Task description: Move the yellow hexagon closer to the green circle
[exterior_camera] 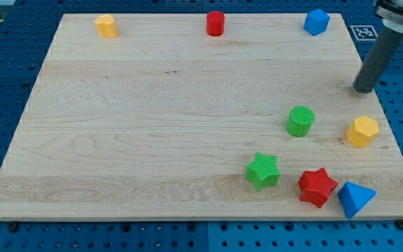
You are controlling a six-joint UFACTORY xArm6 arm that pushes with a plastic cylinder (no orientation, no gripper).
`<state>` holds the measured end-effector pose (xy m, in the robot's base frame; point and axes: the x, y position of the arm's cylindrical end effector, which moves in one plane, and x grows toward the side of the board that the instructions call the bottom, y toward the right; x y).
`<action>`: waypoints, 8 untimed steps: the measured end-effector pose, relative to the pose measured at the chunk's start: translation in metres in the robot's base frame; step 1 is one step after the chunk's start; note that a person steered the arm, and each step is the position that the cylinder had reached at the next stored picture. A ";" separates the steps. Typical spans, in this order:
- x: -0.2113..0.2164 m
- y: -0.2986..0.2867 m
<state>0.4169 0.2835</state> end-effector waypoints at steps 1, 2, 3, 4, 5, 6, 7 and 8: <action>0.039 0.013; 0.077 0.013; 0.084 0.012; 0.098 0.006; 0.102 0.004; 0.102 0.004; 0.100 -0.005; 0.094 -0.029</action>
<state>0.5109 0.2550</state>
